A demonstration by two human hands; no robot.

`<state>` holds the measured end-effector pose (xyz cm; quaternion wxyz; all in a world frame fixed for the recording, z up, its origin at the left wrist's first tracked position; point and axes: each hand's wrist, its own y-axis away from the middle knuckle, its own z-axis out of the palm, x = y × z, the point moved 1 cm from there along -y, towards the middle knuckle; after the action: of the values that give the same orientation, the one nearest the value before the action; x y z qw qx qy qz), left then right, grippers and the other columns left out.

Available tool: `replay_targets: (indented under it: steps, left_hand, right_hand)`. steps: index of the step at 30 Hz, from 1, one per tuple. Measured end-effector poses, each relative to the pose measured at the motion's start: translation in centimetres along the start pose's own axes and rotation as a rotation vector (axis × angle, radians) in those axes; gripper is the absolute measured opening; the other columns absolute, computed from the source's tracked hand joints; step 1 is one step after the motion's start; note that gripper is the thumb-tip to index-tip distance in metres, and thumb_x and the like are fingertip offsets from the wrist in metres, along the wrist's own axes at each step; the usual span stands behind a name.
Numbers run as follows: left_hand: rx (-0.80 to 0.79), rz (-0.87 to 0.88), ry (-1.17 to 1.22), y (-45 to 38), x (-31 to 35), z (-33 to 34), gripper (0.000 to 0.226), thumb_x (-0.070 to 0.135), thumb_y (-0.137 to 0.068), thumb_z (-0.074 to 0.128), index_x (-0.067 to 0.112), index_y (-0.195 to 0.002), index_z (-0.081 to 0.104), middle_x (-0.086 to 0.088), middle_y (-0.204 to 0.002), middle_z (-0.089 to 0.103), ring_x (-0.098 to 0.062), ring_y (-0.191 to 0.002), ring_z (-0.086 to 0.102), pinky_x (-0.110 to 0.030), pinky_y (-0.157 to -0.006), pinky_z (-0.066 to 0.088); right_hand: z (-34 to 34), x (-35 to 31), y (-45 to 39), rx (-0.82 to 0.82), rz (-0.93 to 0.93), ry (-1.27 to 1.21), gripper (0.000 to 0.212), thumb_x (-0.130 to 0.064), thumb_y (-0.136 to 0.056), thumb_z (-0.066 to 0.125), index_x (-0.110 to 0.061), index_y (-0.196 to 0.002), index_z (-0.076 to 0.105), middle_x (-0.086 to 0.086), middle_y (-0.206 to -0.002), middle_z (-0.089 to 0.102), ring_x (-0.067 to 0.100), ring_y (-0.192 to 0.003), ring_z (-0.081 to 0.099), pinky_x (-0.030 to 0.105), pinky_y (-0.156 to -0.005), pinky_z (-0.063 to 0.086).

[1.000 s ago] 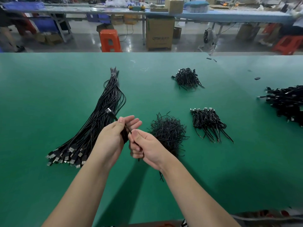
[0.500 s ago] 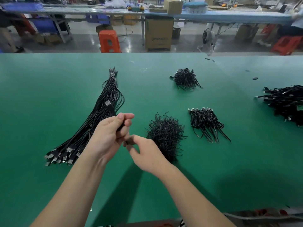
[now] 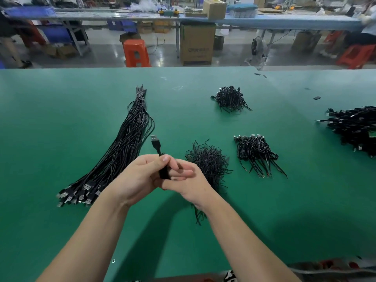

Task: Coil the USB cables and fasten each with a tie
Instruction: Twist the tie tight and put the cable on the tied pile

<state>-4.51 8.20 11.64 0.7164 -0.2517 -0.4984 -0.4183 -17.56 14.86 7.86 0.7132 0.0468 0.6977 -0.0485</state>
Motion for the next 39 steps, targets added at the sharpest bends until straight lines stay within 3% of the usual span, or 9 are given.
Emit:
replay_targets:
  steps: [6, 8, 11, 15, 19, 25, 29, 33, 39]
  left_hand:
    - [-0.104, -0.069, -0.165, 0.4, 0.4, -0.3, 0.033, 0.027, -0.099, 0.051, 0.004, -0.088, 0.072, -0.029, -0.118, 0.067, -0.041, -0.117, 0.063, -0.04, -0.097, 0.053]
    - [0.044, 0.001, -0.234, 0.3, 0.1, -0.2, 0.032, 0.023, -0.1, 0.049, 0.001, -0.086, 0.068, -0.024, -0.113, 0.071, -0.036, -0.116, 0.065, -0.036, -0.1, 0.052]
    - [0.321, 0.087, -0.497, 0.0, -1.5, 0.6, 0.029, 0.017, -0.103, 0.047, 0.008, -0.083, 0.067, -0.005, -0.1, 0.076, -0.02, -0.105, 0.068, -0.039, -0.104, 0.048]
    - [0.579, 0.128, -0.992, -0.4, -2.6, 1.2, 0.027, 0.021, -0.103, 0.049, 0.024, -0.084, 0.068, 0.001, -0.103, 0.048, -0.017, -0.103, 0.044, -0.029, -0.096, 0.035]
    - [0.594, 0.138, -0.92, -0.9, -2.0, 1.3, 0.035, 0.025, -0.104, 0.049, 0.039, -0.078, 0.068, 0.003, -0.082, 0.053, -0.006, -0.08, 0.052, -0.022, -0.072, 0.037]
    - [0.522, 0.16, -0.412, -1.4, -2.0, 1.3, 0.015, 0.027, -0.098, 0.063, 0.022, -0.097, 0.077, -0.001, -0.096, 0.076, -0.018, -0.09, 0.068, -0.033, -0.076, 0.053]
    - [0.704, 0.17, -0.718, -2.0, -1.2, 0.4, 0.033, 0.053, -0.074, 0.078, 0.027, -0.089, 0.062, 0.007, -0.068, 0.064, -0.006, -0.056, 0.056, -0.022, -0.056, 0.044]
    - [0.557, 0.146, -1.078, -2.4, 0.6, 0.0, 0.021, 0.047, -0.076, 0.078, 0.03, -0.076, 0.066, 0.015, -0.065, 0.066, 0.0, -0.057, 0.056, -0.012, -0.056, 0.04]
    - [0.375, 0.062, -1.429, -2.8, 2.3, -0.3, 0.033, 0.053, -0.08, 0.069, 0.023, -0.067, 0.069, 0.003, -0.055, 0.062, -0.008, -0.055, 0.054, -0.019, -0.053, 0.041]
  right_hand:
    - [-0.3, 0.9, 0.7, 0.078, -0.032, 0.223, 0.027, -0.019, -0.074, 0.084, -0.033, -0.078, 0.061, -0.019, -0.068, 0.062, 0.001, -0.063, 0.055, 0.024, -0.065, 0.052]
    - [-0.7, 0.8, 0.5, 0.188, -0.134, 0.38, 0.02, -0.023, -0.077, 0.078, -0.03, -0.086, 0.062, -0.018, -0.076, 0.064, 0.001, -0.068, 0.057, 0.021, -0.068, 0.05]
    - [-0.8, 0.7, 0.0, 0.217, -0.253, 0.728, 0.022, -0.024, -0.09, 0.065, -0.023, -0.112, 0.061, -0.005, -0.101, 0.067, 0.018, -0.09, 0.062, 0.038, -0.081, 0.051]
    - [-0.6, 0.7, -0.4, 0.195, -0.231, 0.909, 0.029, -0.03, -0.103, 0.043, -0.011, -0.124, 0.048, 0.007, -0.115, 0.053, 0.036, -0.089, 0.059, 0.04, -0.068, 0.039]
    - [-0.8, 0.8, -0.4, 0.137, -0.168, 0.994, 0.015, -0.024, -0.106, 0.037, -0.013, -0.115, 0.044, 0.004, -0.106, 0.045, 0.038, -0.082, 0.059, 0.037, -0.064, 0.03]
    - [-1.3, -0.2, -1.0, 0.212, -0.066, 0.791, 0.016, -0.025, -0.107, 0.035, -0.017, -0.095, 0.042, 0.0, -0.092, 0.048, 0.028, -0.081, 0.051, 0.037, -0.072, 0.035]
    - [-1.1, -0.3, -0.6, 0.162, -0.053, 0.835, 0.025, -0.03, -0.108, 0.032, -0.012, -0.11, 0.049, 0.009, -0.106, 0.056, 0.032, -0.089, 0.056, 0.04, -0.077, 0.042]
    - [-0.7, -0.1, -0.3, 0.102, -0.047, 0.913, 0.029, -0.026, -0.108, 0.03, -0.01, -0.125, 0.047, 0.012, -0.117, 0.056, 0.034, -0.097, 0.059, 0.038, -0.079, 0.041]
    - [-0.5, -0.4, -0.2, 0.081, -0.002, 0.843, 0.024, -0.026, -0.108, 0.03, -0.012, -0.113, 0.049, 0.01, -0.109, 0.058, 0.034, -0.096, 0.059, 0.046, -0.085, 0.047]
